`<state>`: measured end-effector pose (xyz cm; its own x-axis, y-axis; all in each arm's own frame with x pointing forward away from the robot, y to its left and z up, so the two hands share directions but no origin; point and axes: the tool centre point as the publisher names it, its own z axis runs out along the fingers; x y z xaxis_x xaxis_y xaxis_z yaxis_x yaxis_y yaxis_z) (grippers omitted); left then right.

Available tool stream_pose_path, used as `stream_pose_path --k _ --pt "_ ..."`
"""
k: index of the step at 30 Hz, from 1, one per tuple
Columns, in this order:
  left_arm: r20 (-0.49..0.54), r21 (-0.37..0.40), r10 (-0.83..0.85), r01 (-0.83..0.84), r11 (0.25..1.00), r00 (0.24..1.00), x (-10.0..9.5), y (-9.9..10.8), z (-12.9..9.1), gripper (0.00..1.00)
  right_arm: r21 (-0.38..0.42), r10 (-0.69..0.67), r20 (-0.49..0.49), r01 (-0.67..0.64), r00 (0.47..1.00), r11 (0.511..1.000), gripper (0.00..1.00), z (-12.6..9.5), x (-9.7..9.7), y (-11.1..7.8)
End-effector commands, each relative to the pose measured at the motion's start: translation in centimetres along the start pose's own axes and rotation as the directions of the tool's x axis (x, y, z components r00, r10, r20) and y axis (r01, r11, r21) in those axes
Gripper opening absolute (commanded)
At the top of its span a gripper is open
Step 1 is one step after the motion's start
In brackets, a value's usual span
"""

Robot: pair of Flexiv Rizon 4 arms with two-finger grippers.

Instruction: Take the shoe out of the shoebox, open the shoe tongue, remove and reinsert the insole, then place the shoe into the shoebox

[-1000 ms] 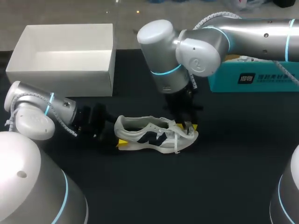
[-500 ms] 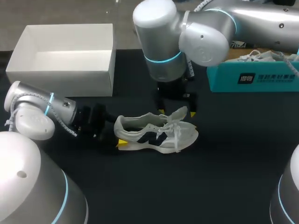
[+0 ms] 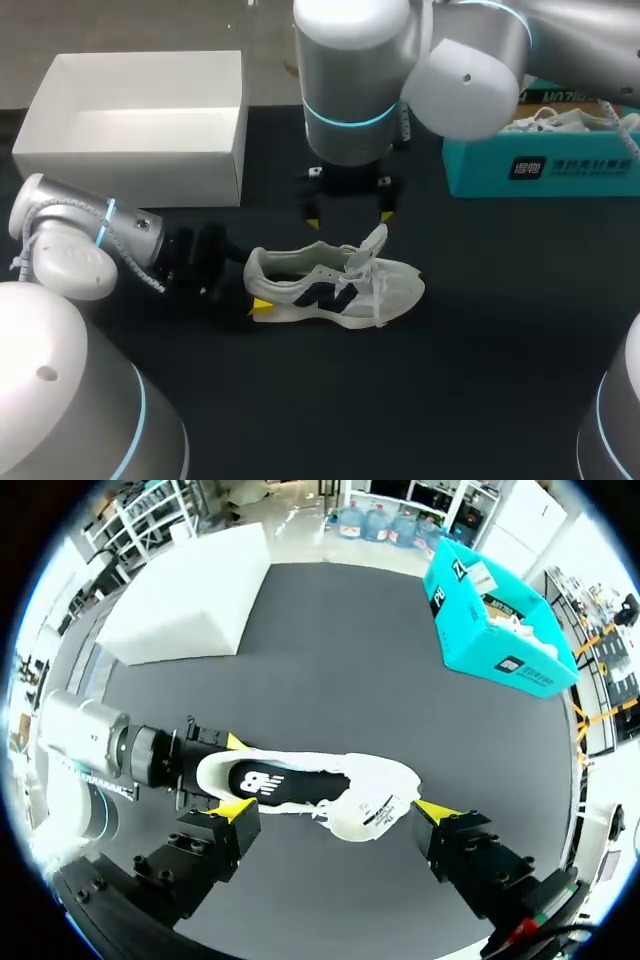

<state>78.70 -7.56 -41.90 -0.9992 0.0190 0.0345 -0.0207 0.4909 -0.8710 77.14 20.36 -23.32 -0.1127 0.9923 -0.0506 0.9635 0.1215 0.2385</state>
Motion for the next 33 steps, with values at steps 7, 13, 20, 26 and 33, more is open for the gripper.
stream_pose_path --k 7,13,20,26,33 --pt "-0.002 -0.002 0.0 0.0 1.0 1.0 0.0 0.1 0.0 0.0 0.047 -0.578 -0.096 0.583 0.811 0.811 1.0 -0.4 2.4 -0.8" --pt "-0.002 -0.002 0.0 0.0 1.0 1.0 0.0 0.1 0.0 0.0 0.047 -0.578 -0.096 0.583 0.811 0.811 1.0 -0.4 2.4 -0.8" --pt "-0.002 -0.002 0.0 0.0 1.0 1.0 0.0 0.1 0.0 0.0 -0.13 -0.784 -0.215 0.779 0.582 0.613 1.0 -0.4 2.4 -1.4" --pt "-0.002 -0.002 0.0 0.0 1.0 1.0 0.0 0.1 0.0 0.0 -0.243 -0.965 -0.179 0.942 0.19 0.231 1.0 -0.7 1.5 -2.4" --pt "-0.002 -0.002 0.0 0.0 1.0 1.0 0.0 0.1 0.0 0.0 -0.184 -0.968 -0.175 0.96 0.179 0.21 1.0 -0.4 1.2 -2.3"
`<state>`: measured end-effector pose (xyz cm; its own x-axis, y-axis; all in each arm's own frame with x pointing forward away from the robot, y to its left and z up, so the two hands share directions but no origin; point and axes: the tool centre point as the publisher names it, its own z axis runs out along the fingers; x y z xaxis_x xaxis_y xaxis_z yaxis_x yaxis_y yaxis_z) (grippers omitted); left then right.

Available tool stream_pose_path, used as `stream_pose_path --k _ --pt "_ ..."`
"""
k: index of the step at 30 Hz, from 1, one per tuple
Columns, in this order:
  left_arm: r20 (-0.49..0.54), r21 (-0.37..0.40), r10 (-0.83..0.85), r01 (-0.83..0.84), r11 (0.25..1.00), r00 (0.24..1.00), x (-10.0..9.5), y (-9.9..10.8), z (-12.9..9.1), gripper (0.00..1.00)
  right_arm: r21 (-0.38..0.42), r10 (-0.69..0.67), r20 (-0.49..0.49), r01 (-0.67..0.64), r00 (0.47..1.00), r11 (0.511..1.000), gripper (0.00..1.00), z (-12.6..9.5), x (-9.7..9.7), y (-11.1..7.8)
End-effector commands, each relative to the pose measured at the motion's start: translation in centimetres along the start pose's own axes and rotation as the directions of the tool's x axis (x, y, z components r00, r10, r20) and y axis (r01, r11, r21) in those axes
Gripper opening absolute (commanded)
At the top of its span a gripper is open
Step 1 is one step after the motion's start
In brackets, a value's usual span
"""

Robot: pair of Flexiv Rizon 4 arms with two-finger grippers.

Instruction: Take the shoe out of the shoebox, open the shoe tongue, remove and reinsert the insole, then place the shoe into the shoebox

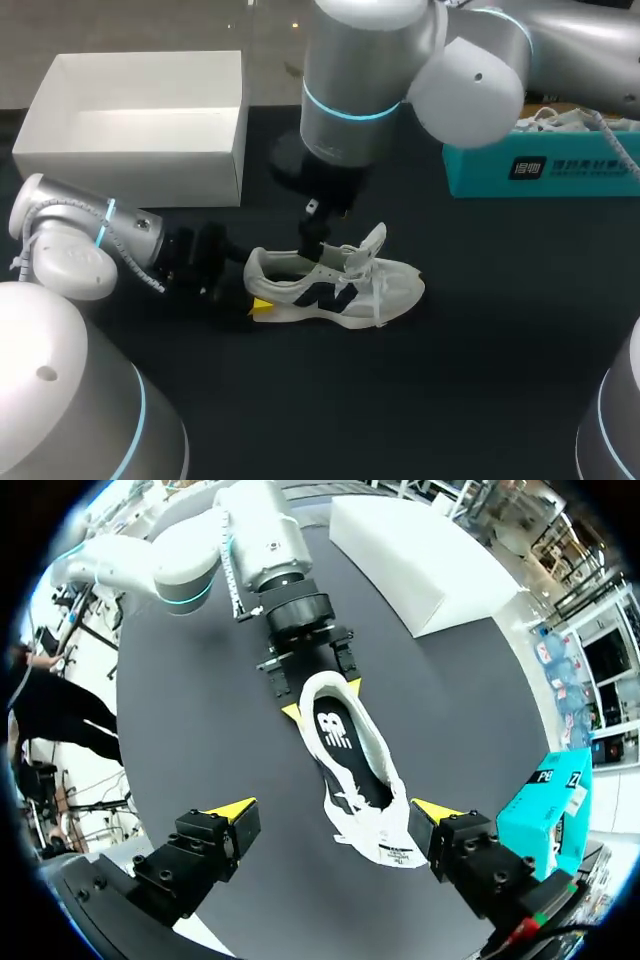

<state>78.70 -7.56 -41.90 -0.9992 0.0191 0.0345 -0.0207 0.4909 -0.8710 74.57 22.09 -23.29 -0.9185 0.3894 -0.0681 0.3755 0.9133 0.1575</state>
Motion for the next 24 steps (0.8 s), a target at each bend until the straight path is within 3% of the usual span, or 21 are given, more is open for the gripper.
stream_pose_path --k 1,9,10,11,12,13,24 --pt "-0.002 -0.002 0.0 0.0 1.0 1.0 0.0 0.1 0.0 0.0 -0.054 -0.327 -0.046 0.325 0.944 0.944 1.0 0.1 -0.4 -0.7" --pt "-0.002 -0.002 0.0 0.0 1.0 1.0 0.0 0.1 0.0 0.0 -0.034 -0.356 -0.029 0.355 0.934 0.934 1.0 0.9 0.2 -0.2" --pt "-0.002 -0.002 0.0 0.0 1.0 1.0 0.0 0.1 0.0 0.0 -0.033 -0.356 -0.028 0.355 0.934 0.934 0.83 1.0 0.3 -0.1" --pt "-0.002 -0.002 0.0 0.0 1.0 1.0 0.0 0.1 0.0 0.0 -0.035 -0.358 -0.024 0.357 0.933 0.933 0.45 1.2 0.4 0.1" --pt "-0.002 -0.002 0.0 0.0 1.0 1.0 0.0 0.1 0.0 0.0 -0.025 -0.344 -0.015 0.344 0.939 0.939 0.18 1.5 0.5 0.3" --pt "-0.002 -0.002 0.0 0.0 1.0 1.0 0.0 0.1 0.0 0.0 -0.02 -0.34 -0.018 0.34 0.94 0.94 0.0 1.6 0.5 0.4" --pt "-0.002 -0.002 0.0 0.0 1.0 1.0 0.0 0.1 0.0 0.0 0.002 -0.291 0.008 0.291 0.957 0.957 0.0 2.2 0.1 0.9"
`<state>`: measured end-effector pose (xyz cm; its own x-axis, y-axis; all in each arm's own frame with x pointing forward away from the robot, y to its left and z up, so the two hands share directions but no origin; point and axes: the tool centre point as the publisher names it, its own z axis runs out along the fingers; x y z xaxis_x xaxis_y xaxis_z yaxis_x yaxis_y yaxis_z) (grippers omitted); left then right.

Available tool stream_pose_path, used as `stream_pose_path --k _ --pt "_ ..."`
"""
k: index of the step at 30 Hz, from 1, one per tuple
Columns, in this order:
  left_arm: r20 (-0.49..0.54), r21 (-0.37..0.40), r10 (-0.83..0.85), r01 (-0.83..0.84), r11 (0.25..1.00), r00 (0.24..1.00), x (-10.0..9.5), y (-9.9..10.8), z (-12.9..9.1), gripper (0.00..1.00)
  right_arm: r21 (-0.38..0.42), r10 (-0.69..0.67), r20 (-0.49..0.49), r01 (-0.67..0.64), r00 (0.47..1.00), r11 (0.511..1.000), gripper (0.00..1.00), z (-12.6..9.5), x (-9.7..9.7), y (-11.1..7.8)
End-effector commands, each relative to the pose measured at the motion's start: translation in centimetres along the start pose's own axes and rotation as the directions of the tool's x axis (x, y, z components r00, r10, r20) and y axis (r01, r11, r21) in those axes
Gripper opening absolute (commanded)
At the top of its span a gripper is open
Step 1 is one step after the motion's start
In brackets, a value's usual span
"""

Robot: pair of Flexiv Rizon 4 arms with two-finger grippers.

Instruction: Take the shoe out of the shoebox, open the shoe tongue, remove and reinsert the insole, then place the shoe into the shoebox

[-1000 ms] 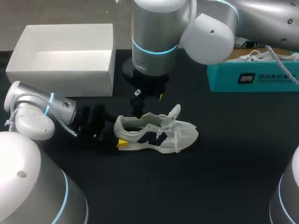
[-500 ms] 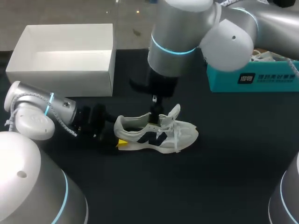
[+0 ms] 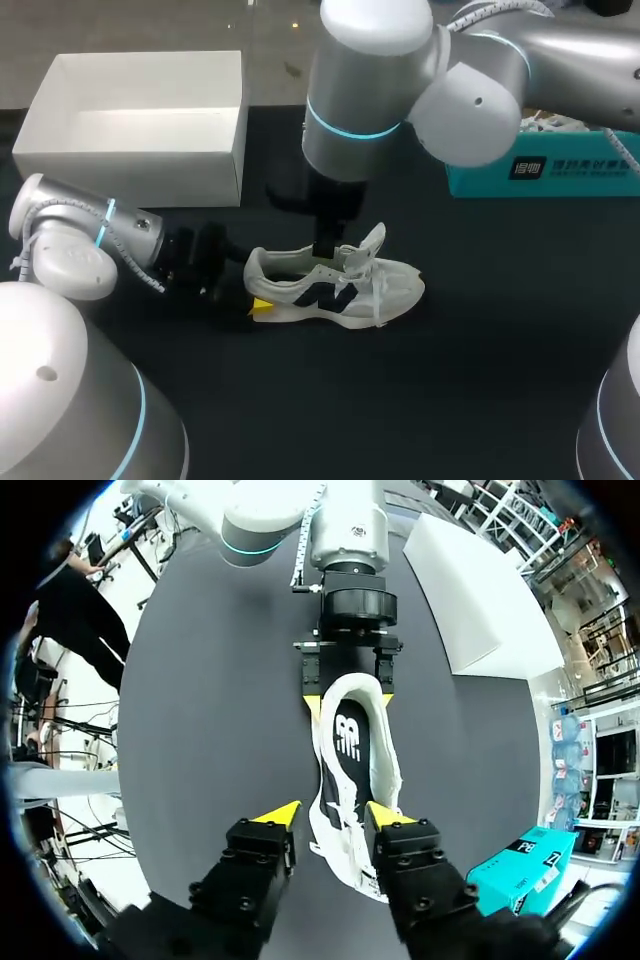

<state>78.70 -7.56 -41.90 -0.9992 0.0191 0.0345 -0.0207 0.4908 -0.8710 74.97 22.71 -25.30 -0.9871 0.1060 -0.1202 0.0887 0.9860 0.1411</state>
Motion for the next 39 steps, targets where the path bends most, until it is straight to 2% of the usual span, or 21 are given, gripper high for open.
stream_pose_path --k 1,6,9,16,19,25,31,39 --pt "-0.002 -0.002 0.0 0.0 1.0 1.0 0.0 0.1 0.0 0.0 0.012 0.002 -0.001 -0.002 1.0 1.0 0.0 0.1 0.0 0.5" --pt "-0.002 -0.002 0.0 0.0 1.0 1.0 0.0 0.1 0.0 0.0 0.012 0.002 -0.001 -0.002 1.0 1.0 0.0 0.1 0.0 0.5" --pt "-0.002 -0.002 0.0 0.0 1.0 1.0 0.0 0.1 0.0 0.0 0.004 -0.068 -0.015 0.068 0.998 0.998 0.0 0.7 -0.8 1.0" --pt "-0.002 -0.002 0.0 0.0 1.0 1.0 0.0 0.1 0.0 0.0 0.057 -0.143 0.013 0.142 0.99 0.988 0.0 3.2 -2.3 2.4" --pt "-0.002 -0.002 0.0 0.0 1.0 1.0 0.0 0.1 0.0 0.0 0.052 -0.167 0.016 0.166 0.986 0.985 0.0 4.4 -2.8 2.6" --pt "-0.002 -0.002 0.0 0.0 1.0 1.0 0.0 0.1 0.0 0.0 0.079 -0.237 -0.001 0.236 0.972 0.968 0.0 6.2 -2.7 3.2" --pt "-0.002 -0.002 0.0 0.0 1.0 1.0 0.0 0.1 0.0 0.0 0.116 -0.286 -0.018 0.286 0.958 0.951 0.0 8.0 -2.9 2.9" --pt "-0.002 -0.002 0.0 0.0 1.0 1.0 0.0 0.1 0.0 0.0 0.182 -0.342 -0.055 0.347 0.938 0.92 0.0 9.2 -3.9 2.0"
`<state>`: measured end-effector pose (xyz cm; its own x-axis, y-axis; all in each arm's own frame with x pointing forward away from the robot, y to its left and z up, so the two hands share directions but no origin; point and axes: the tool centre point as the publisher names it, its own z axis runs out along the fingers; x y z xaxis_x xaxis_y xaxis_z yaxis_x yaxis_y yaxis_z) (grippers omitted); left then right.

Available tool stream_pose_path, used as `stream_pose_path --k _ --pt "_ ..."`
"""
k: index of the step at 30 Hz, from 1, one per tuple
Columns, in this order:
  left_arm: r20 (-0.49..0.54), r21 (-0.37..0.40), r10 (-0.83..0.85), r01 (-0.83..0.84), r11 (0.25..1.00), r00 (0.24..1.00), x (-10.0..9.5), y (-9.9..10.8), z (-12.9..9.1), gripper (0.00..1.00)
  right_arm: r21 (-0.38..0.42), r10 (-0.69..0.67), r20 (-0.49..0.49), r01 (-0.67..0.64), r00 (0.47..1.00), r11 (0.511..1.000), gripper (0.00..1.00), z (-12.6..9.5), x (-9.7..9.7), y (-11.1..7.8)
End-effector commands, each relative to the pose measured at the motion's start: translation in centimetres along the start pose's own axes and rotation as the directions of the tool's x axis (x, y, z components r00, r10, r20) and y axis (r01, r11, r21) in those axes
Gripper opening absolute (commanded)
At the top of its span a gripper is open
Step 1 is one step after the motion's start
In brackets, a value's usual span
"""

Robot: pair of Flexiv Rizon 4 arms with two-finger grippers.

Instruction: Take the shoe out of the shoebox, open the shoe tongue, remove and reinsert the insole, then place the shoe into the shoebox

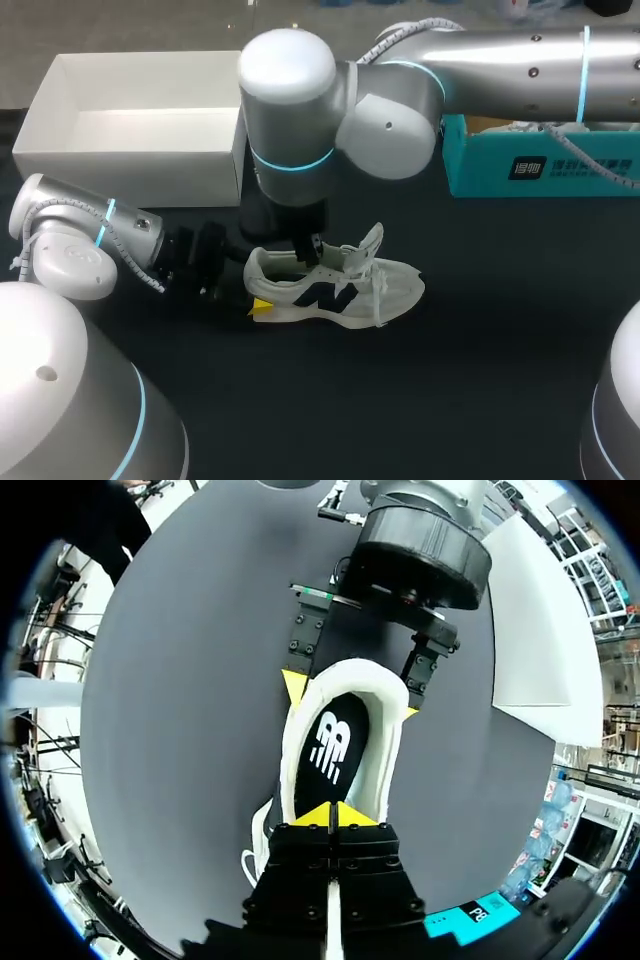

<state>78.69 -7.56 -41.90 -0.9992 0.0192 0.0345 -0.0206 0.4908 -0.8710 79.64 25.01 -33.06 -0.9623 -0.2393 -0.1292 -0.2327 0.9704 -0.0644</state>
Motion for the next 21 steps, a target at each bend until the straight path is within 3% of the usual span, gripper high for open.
stream_pose_path --k 1,8,21 --pt "-0.002 -0.002 0.0 0.0 1.0 1.0 0.0 0.1 0.0 0.0 0.036 -0.009 -0.032 0.01 0.999 0.999 0.0 0.8 -0.7 0.1" --pt "-0.002 -0.002 0.0 0.0 1.0 1.0 0.0 0.1 0.0 0.0 0.059 -0.002 -0.083 0.007 0.997 0.998 0.0 2.2 0.1 -1.2" --pt "-0.002 -0.002 0.0 0.0 1.0 1.0 0.0 0.1 0.0 0.0 0.032 0.056 -0.185 -0.051 0.981 0.998 0.0 3.1 4.3 -2.3"
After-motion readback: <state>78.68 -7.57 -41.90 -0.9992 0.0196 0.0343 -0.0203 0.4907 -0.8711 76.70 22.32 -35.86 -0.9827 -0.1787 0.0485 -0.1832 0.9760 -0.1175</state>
